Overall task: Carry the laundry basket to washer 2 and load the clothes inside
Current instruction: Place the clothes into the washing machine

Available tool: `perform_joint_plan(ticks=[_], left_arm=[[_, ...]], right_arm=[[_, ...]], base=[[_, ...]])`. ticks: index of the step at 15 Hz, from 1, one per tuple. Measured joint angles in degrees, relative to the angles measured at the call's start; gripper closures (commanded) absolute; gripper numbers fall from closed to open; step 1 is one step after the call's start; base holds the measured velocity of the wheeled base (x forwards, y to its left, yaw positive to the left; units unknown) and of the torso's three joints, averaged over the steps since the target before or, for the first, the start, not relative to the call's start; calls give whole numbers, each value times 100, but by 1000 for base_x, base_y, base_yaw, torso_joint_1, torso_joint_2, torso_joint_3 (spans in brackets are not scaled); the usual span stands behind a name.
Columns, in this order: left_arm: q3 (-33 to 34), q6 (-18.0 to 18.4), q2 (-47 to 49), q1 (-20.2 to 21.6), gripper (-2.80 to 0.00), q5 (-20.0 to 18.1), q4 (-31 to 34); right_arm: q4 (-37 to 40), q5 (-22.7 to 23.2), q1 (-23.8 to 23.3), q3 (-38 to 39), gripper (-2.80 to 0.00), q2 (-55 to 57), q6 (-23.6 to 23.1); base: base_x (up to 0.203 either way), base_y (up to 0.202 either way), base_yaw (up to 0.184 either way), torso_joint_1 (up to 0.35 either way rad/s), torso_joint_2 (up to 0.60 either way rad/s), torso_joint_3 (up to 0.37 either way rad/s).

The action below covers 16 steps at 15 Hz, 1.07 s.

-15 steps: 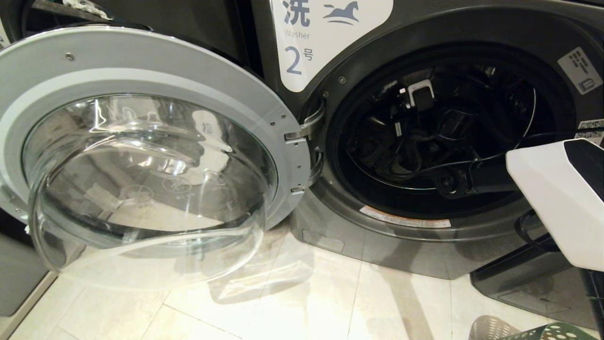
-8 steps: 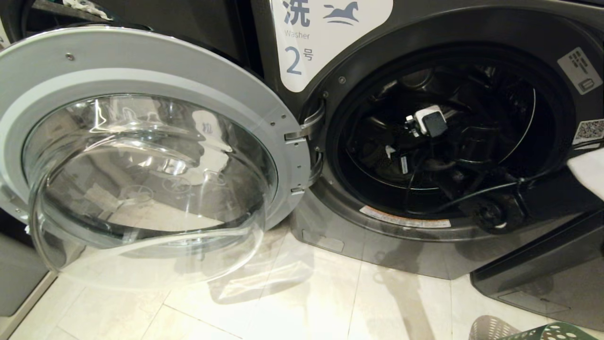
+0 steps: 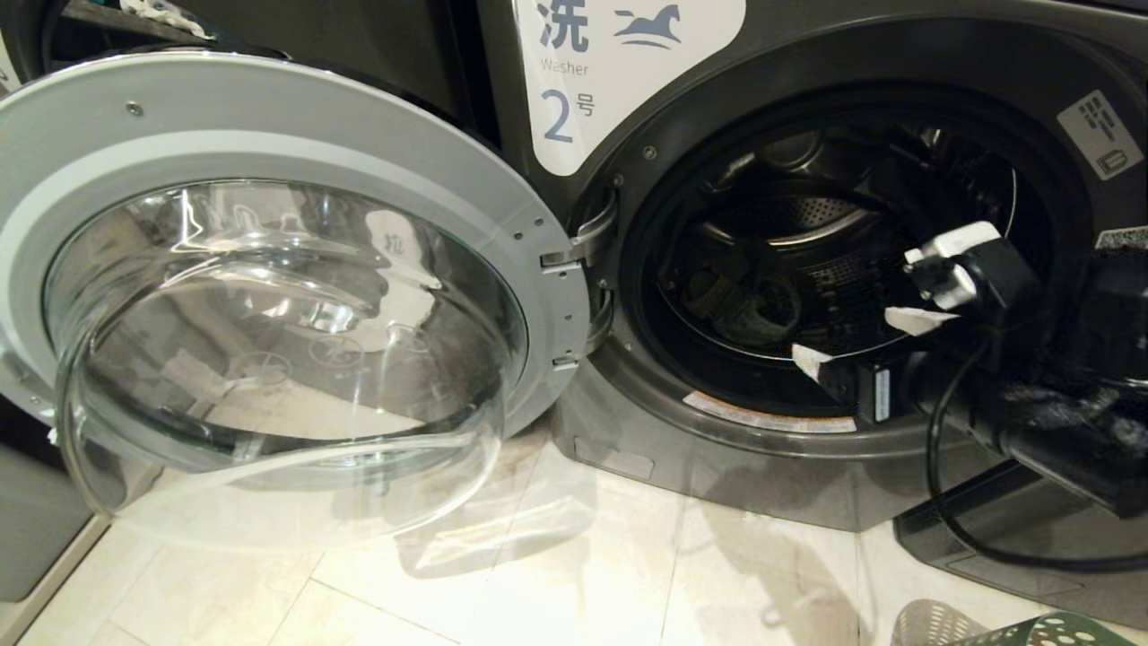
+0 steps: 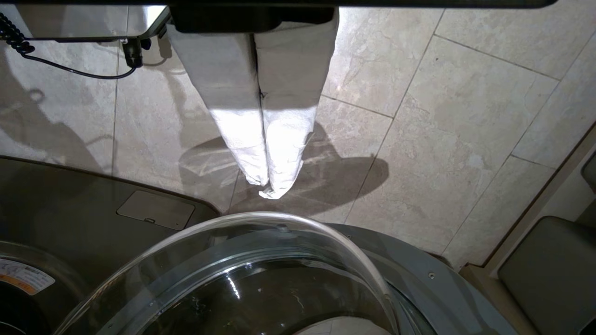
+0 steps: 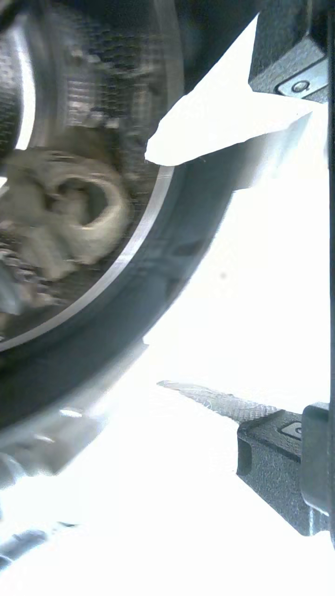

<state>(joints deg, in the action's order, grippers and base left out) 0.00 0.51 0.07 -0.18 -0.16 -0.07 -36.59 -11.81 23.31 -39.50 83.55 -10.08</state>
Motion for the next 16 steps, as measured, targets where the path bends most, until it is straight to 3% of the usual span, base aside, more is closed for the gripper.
perform_joint_plan(ticks=[6, 13, 16], left_arm=[[0, -15, 0, 0, 0, -1, 7], [0, -18, 0, 0, 0, -2, 7], [0, -18, 0, 0, 0, 0, 7]], right_arm=[[678, -141, -266, 1420, -280, -1318, -3], [1253, -3, -2027, 1661, -280, -1294, 41], [1245, 295, -2457, 1660, -280, -1205, 41]], base=[[0, 0, 0, 0, 0, 0], [0, 0, 0, 0, 0, 0], [0, 0, 0, 0, 0, 0]])
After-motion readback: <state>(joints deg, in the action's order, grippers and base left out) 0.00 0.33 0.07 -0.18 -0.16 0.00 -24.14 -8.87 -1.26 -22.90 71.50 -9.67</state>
